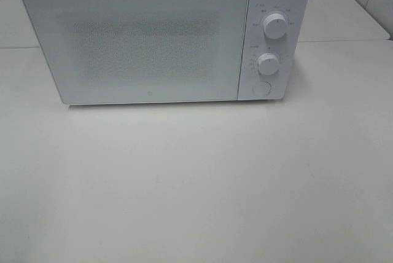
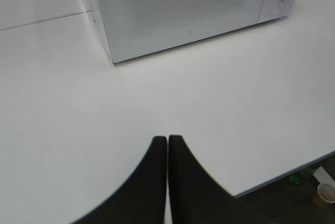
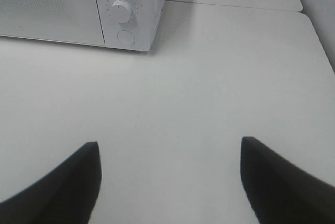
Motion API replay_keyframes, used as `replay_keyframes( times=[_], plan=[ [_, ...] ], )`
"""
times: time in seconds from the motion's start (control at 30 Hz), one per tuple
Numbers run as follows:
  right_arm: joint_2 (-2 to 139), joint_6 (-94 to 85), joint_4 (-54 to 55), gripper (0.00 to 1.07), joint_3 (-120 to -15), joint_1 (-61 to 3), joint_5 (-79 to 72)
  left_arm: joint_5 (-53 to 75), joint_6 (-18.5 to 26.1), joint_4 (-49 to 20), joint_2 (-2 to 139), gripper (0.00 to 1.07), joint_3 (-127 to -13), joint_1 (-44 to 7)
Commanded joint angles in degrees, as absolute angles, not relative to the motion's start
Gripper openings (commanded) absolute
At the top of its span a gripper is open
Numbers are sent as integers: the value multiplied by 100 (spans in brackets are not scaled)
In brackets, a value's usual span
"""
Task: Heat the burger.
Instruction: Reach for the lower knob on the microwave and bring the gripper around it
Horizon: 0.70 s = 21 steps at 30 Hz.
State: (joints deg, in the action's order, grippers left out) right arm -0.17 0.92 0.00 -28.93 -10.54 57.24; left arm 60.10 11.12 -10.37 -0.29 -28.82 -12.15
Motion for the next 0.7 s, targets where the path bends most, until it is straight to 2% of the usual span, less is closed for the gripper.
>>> replay_keyframes(
  times=[0.03,0.7],
  plan=[
    [-132,0,0,68,-2905,-1060,5672,5947,1106,-1112,-149,0,-2865,-1215],
    [-132,0,0,68,-2905,-1060,5672,5947,1066,-1100,-132,0,-2865,-1215]
  ],
)
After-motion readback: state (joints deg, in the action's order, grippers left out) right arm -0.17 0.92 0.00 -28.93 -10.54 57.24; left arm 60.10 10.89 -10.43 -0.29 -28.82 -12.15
